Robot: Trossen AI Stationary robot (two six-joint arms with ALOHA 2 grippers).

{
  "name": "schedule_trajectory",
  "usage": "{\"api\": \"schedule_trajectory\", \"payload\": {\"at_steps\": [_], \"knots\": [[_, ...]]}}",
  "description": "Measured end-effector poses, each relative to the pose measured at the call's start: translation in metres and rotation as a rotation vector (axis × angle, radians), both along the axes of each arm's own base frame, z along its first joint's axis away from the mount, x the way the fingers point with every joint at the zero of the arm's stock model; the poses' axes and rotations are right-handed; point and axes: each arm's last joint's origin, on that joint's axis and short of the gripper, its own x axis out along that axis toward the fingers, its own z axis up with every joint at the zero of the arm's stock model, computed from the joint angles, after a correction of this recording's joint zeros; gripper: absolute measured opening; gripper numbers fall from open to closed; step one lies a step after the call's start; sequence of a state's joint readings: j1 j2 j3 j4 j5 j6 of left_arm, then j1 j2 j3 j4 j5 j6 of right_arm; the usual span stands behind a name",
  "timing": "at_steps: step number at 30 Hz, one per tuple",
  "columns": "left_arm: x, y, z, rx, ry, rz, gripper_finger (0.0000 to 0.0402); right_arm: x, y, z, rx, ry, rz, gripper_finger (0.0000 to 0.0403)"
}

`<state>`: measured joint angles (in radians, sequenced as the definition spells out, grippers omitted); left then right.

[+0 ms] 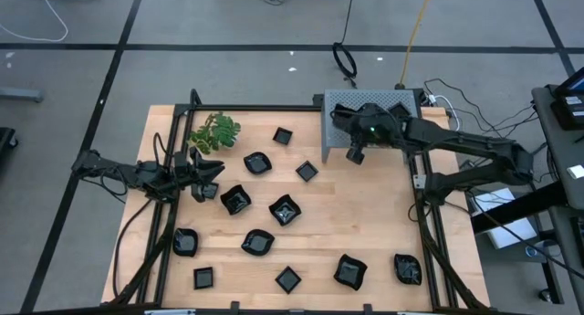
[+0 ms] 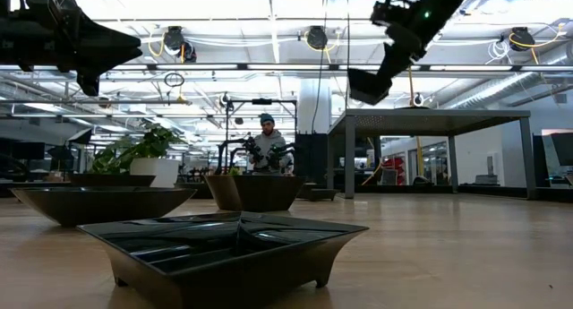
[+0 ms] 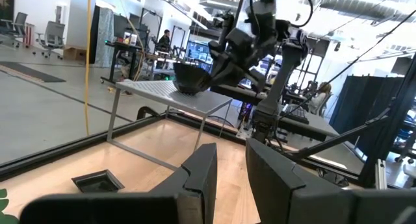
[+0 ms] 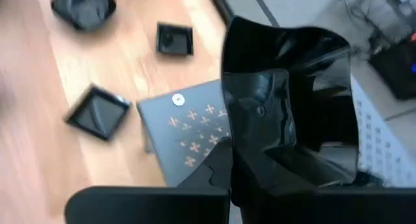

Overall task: Pick & Place Mini shaped plates
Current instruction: Put the distorted square plate on the shelf

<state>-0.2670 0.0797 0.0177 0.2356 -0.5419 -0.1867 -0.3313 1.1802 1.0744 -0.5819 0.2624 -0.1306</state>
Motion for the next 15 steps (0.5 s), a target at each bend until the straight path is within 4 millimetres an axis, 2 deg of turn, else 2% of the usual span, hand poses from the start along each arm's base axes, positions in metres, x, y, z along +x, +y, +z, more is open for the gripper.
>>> {"api": "schedule_trajectory", "payload": {"at_steps": [6,15], "knots": [[0.0,0.0,0.0,0.0,0.0,0.0,0.0086,0.003,-0.009,-0.007,-0.1,0.122,0.108,0.0],[0.0,0.0,0.0,0.0,0.0,0.0,0.0086,0.004,-0.023,-0.013,-0.11,0.163,0.082,0.0]]}}
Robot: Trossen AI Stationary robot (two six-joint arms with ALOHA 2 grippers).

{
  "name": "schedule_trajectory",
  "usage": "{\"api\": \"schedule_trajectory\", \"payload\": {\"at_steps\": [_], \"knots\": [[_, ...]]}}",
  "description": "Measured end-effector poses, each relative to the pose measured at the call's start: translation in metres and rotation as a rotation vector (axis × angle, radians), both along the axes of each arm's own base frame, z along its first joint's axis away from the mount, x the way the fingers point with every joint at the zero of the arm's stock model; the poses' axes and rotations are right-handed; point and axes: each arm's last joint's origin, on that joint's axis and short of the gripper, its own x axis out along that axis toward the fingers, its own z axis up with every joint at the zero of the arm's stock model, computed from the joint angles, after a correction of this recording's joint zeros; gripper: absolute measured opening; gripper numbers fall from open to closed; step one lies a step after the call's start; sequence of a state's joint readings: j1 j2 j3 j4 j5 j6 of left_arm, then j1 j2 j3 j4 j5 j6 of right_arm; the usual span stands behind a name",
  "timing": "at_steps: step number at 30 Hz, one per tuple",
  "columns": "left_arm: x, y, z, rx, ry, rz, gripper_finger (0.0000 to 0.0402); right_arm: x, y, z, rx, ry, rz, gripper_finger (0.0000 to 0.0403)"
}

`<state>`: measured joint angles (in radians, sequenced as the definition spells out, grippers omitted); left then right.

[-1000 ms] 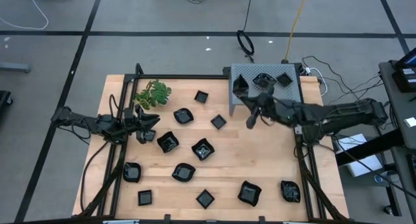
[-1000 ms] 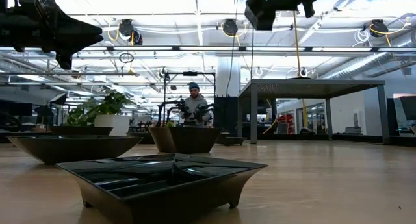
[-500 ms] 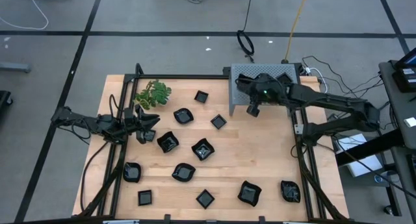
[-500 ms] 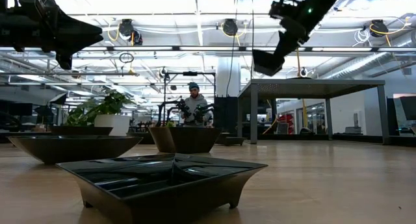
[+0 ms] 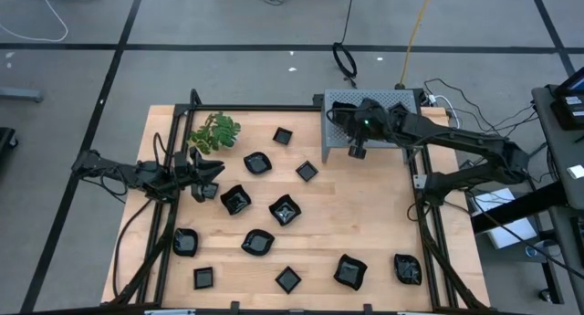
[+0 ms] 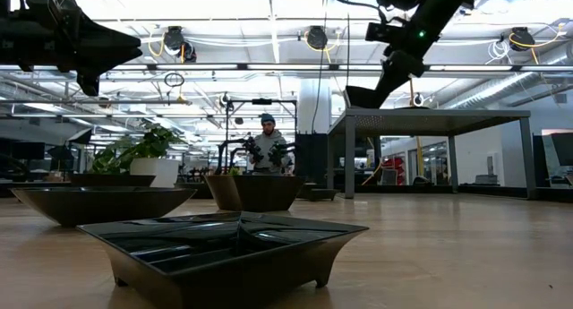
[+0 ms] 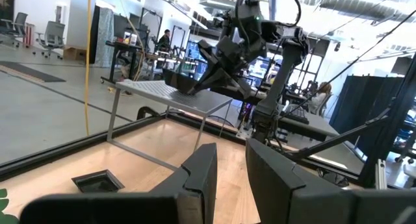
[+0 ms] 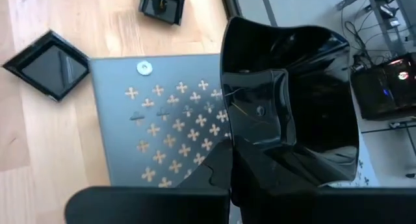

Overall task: Pick & Place Mini shaped plates
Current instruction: Put the distorted square plate on the shelf, then stack the distorted square plate on top of the distorted square plate on the shelf

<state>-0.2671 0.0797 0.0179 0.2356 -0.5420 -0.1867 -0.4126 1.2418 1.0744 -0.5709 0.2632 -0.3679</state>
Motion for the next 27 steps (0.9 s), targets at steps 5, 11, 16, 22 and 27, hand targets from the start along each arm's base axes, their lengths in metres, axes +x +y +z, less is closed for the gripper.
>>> {"api": "schedule_trajectory", "payload": {"at_steps": [5,11,16,22,27], "knots": [[0.0,0.0,0.0,0.0,0.0,0.0,0.0086,0.001,-0.001,0.001,-0.011,-0.009,0.005,0.0001],[0.0,0.0,0.0,0.0,0.0,0.0,0.0086,0.002,-0.001,0.002,-0.018,-0.021,0.007,0.0031],[0.0,0.0,0.0,0.0,0.0,0.0,0.0086,0.001,0.0,0.004,-0.024,-0.034,0.008,0.0072],[0.0,0.0,0.0,0.0,0.0,0.0,0.0086,-0.009,0.022,0.024,0.004,-0.168,0.008,0.0107],[0.0,0.0,0.0,0.0,0.0,0.0,0.0086,-0.026,0.055,0.045,0.2,-0.37,0.039,0.0107]]}}
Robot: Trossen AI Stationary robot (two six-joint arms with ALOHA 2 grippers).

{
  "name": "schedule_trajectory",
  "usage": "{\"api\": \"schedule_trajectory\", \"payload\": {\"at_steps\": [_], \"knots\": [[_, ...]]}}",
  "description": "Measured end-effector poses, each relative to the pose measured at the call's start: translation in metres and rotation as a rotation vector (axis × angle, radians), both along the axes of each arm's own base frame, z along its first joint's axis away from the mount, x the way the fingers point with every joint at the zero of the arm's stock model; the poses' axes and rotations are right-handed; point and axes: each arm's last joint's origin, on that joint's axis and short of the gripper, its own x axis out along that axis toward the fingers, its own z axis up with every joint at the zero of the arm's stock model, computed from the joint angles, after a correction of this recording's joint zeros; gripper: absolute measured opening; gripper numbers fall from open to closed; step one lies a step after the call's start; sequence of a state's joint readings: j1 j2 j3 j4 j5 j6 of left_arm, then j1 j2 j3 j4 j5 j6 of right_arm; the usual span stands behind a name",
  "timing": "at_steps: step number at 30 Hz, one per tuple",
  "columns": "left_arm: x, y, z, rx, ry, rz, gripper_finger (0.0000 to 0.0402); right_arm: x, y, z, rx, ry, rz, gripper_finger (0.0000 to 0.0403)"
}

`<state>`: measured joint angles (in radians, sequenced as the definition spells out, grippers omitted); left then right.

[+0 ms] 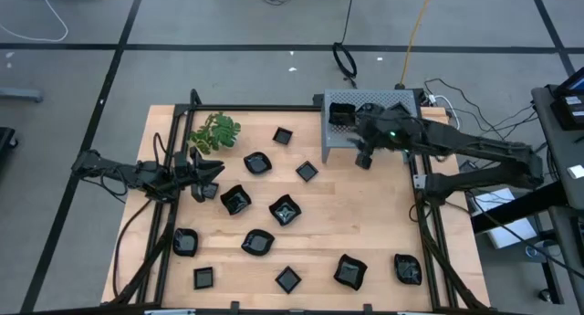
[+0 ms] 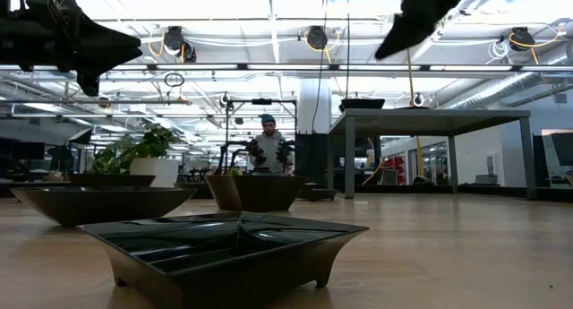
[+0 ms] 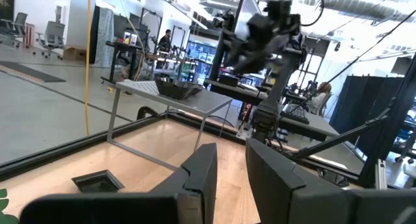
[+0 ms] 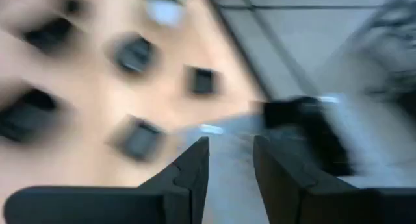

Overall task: Pick & Place Mini shaped plates
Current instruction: Stack the distorted square plate on top of the distorted square plate on the shelf

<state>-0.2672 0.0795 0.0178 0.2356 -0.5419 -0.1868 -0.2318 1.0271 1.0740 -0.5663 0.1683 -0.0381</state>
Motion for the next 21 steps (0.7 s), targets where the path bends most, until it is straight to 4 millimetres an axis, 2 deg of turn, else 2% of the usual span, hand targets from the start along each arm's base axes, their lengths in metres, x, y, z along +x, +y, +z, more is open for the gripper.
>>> {"api": "schedule_trajectory", "payload": {"at_steps": [3,7,9,12,16,21], "knots": [[0.0,0.0,0.0,0.0,0.0,0.0,0.0086,-0.006,0.022,0.008,0.255,-0.107,0.192,0.0097],[0.0,0.0,0.0,0.0,0.0,0.001,0.0086,-0.008,0.047,0.016,0.518,-0.147,0.492,0.0088],[0.0,0.0,0.0,0.0,0.0,0.0,0.0086,-0.008,0.056,0.017,0.603,-0.144,0.564,0.0087],[0.0,0.0,0.0,0.0,0.0,0.0,0.0086,-0.003,0.068,0.014,0.706,-0.106,0.577,0.0088],[0.0,0.0,0.0,0.0,0.0,0.0,0.0086,0.004,0.084,-0.003,0.855,0.007,0.549,0.0099],[0.0,0.0,0.0,0.0,0.0,0.0,0.0086,0.001,0.108,-0.053,1.031,0.242,0.468,0.0123]]}}
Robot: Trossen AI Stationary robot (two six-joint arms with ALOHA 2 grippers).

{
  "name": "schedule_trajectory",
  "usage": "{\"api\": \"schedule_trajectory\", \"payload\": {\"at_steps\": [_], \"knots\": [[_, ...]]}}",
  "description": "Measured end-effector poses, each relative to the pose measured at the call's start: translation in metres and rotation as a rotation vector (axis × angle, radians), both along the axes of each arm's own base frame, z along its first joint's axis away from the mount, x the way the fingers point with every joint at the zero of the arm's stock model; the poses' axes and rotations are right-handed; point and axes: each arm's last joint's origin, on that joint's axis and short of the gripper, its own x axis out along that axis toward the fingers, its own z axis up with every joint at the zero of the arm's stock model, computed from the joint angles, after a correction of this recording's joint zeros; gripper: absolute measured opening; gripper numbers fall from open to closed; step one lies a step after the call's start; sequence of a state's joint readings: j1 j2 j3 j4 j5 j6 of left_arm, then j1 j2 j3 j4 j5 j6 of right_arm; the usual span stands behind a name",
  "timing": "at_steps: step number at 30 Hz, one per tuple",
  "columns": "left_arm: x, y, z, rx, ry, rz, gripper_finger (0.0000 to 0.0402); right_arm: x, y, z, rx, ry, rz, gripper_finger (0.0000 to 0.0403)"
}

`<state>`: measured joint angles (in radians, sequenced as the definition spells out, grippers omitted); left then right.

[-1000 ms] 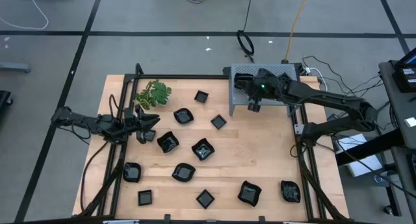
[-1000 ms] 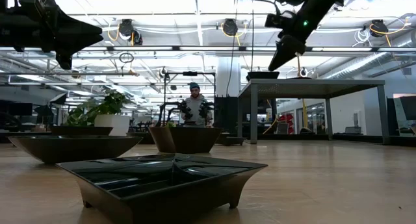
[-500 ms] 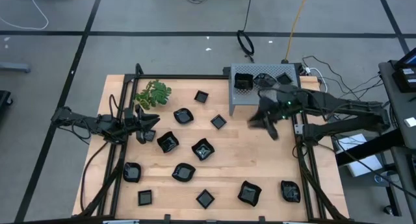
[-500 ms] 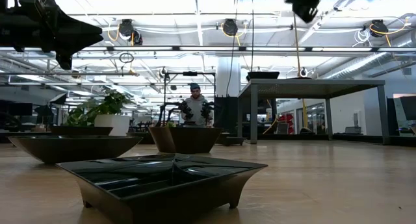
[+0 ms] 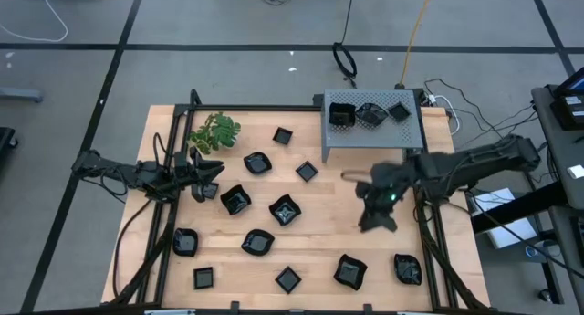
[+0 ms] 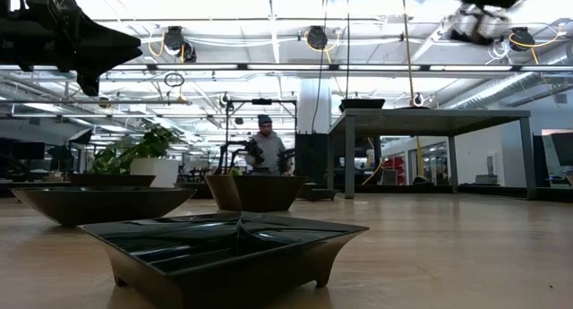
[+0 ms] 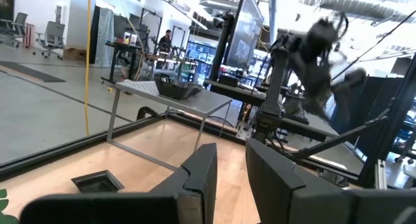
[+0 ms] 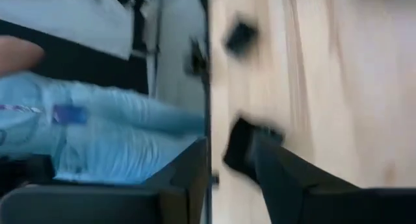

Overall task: Pick & Place Mini shaped plates
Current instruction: Stack the distorted square plate on top of the distorted square plate on the shelf

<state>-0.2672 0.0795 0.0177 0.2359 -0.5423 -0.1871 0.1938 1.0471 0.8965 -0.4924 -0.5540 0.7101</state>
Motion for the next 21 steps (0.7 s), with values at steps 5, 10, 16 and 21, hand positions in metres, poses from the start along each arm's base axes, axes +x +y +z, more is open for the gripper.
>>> {"api": "schedule_trajectory", "payload": {"at_steps": [5,10,16,21], "knots": [[0.0,0.0,0.0,0.0,0.0,0.0,0.0086,-0.01,0.027,-0.055,0.078,0.135,0.005,0.015],[0.0,0.0,0.0,0.0,0.0,0.0,0.0086,-0.014,0.053,-0.089,0.07,0.054,-0.056,0.0155],[0.0,0.0,0.0,0.0,0.0,0.0,0.0086,-0.013,0.066,-0.113,-0.15,0.007,-0.078,0.0149],[0.0,0.0,0.0,0.0,0.001,0.0,0.0086,-0.006,0.078,-0.126,-0.15,0.007,-0.049,0.0149]]}}
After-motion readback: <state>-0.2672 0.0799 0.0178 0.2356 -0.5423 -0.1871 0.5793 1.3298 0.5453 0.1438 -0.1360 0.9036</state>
